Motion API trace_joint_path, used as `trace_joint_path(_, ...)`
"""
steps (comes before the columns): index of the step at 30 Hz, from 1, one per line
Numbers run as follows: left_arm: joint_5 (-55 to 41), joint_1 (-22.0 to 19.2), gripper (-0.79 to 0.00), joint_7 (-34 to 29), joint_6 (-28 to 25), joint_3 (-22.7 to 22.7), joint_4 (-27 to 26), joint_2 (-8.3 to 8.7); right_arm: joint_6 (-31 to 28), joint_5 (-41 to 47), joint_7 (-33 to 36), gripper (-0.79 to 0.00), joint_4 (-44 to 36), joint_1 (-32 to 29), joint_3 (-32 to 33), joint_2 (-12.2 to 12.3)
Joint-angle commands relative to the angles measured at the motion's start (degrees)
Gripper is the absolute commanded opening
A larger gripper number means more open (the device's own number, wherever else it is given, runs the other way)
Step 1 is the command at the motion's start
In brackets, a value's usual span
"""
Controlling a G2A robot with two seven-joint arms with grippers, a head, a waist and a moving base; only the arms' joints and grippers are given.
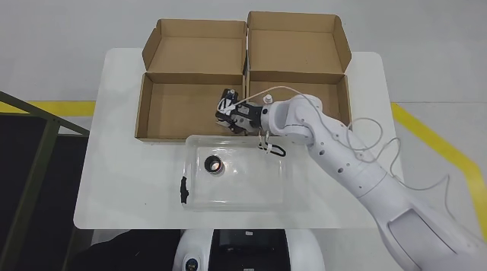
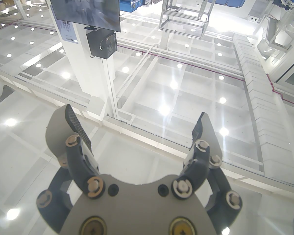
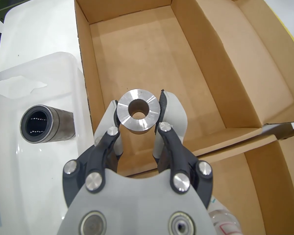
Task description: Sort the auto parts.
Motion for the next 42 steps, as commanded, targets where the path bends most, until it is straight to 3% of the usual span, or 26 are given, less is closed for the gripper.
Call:
trace_joint_path(1, 0.0, 0.0, 0.0, 0.0, 0.0, 0.0, 0.0, 0.0, -0.21, 0.18, 0.38, -0.717, 0.49, 0.27, -0.12, -0.23)
trace_joint_path(20, 0.0, 0.0, 0.0, 0.0, 0.0, 0.0, 0.0, 0.0, -1.55, 0.56, 2.82, -0.511, 3.33, 1.21, -0.47, -1.86)
trace_joint_path(31, 0.0, 0.0, 0.0, 0.0, 0.0, 0.0, 0.0, 0.0, -1.97, 0.06, 2.84, -0.493, 2.9, 1.14, 0.19, -2.33)
trace_joint_path(42, 0.0, 0.0, 0.0, 0.0, 0.0, 0.0, 0.0, 0.0, -3.63, -2.26, 2.26, -0.486, -6.82, -1.42, 3.27, -1.25)
